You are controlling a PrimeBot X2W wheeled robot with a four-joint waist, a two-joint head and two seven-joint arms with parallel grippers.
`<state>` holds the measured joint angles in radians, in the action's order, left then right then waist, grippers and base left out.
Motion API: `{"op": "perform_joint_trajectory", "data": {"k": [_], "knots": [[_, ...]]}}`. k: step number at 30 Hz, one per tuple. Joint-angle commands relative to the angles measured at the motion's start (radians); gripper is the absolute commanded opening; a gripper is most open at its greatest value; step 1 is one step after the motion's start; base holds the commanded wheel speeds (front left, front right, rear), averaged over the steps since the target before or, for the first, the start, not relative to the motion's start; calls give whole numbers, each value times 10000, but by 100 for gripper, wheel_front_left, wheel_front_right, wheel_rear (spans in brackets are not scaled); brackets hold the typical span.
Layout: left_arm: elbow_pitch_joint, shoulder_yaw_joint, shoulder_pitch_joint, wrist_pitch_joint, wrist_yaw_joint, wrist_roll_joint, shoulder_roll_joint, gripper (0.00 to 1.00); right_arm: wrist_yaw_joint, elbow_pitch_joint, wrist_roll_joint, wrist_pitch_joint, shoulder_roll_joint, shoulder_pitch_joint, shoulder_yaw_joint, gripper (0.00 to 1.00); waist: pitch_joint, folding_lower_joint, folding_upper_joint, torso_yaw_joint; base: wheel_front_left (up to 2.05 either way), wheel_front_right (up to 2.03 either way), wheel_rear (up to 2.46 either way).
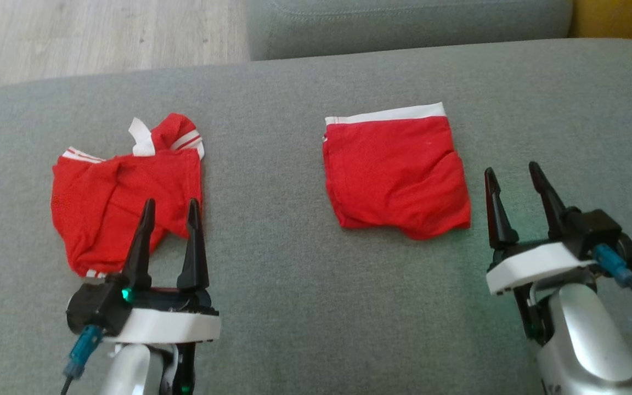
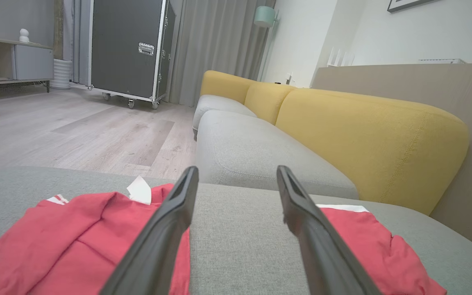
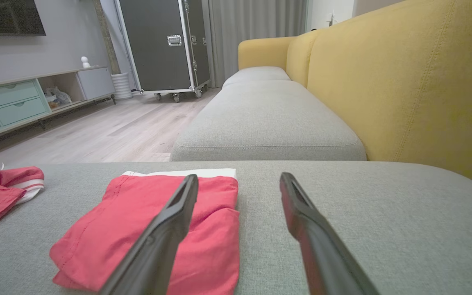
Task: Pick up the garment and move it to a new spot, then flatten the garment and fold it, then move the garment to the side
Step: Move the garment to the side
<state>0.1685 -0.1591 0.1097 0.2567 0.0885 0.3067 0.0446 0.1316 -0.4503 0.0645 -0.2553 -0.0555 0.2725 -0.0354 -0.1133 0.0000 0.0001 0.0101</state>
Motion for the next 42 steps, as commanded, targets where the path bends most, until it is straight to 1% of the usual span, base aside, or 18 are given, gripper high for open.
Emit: {"op": "perform_joint_trajectory", "data": {"k": [1, 3, 7, 13, 19, 23, 26, 27, 28, 31, 35, 42], "knots": [[-353, 368, 490, 51, 19, -105, 57, 100, -9, 355, 7, -64, 52, 524, -179, 100, -123, 0, -1, 85, 0, 0, 0], [-366, 338, 538, 51, 32, -138, 57, 100, -9, 241, -185, -64, 52, 688, 23, 100, -279, 0, -1, 159, 0, 0, 0], [-366, 261, 691, 51, 60, -122, 57, 100, -9, -493, -412, 79, 53, 1312, 427, 100, -662, 0, -1, 350, 0, 0, 0], [-259, -74, 1055, 51, 95, 9, 56, 100, -9, -2277, -443, 970, 53, 2604, 735, 100, -1184, 0, -1, 749, 0, 0, 0], [-148, -378, 1325, 51, 43, 205, 56, 100, -9, -3957, -1008, 1546, 53, 3649, 1490, 100, -1503, 0, -1, 1175, 0, 0, 0], [-93, -496, 1400, 51, 8, 251, 56, 100, -9, -4888, -882, 1678, 53, 4113, 1495, 100, -1628, 0, -1, 1366, 0, 0, 0], [-76, -485, 1434, 51, -1, 265, 56, 100, -9, -5514, -884, 1803, 53, 4310, 1130, 100, -1693, 0, -1, 1417, 0, 0, 0], [-75, -479, 1448, 51, -5, 269, 56, 100, -9, -5705, -796, 1841, 53, 4367, 959, 32, -1709, 0, -1, 1424, 0, 0, 0], [-74, -463, 1457, 51, -13, 268, 56, 100, -9, -5840, -801, 1832, 53, 4423, 799, 0, -1717, 0, -1, 1414, 0, 0, 0], [-93, -381, 1485, 51, -43, 265, 56, 100, -9, -6067, -1006, 1677, 53, 4624, 656, 0, -1750, 0, -1, 1332, 0, 0, 0], [-123, -298, 1499, 51, -68, 257, 56, 100, -9, -6189, -1566, 1523, 0, 4925, 771, 0, -1723, 0, -1, 1197, 0, 0, 0], [-94, -185, 1407, 51, -61, 314, 56, 100, -9, -6214, -2500, 1313, -543, 5259, 436, 0, -1399, 0, -1, 954, 0, 0, 0]]}}
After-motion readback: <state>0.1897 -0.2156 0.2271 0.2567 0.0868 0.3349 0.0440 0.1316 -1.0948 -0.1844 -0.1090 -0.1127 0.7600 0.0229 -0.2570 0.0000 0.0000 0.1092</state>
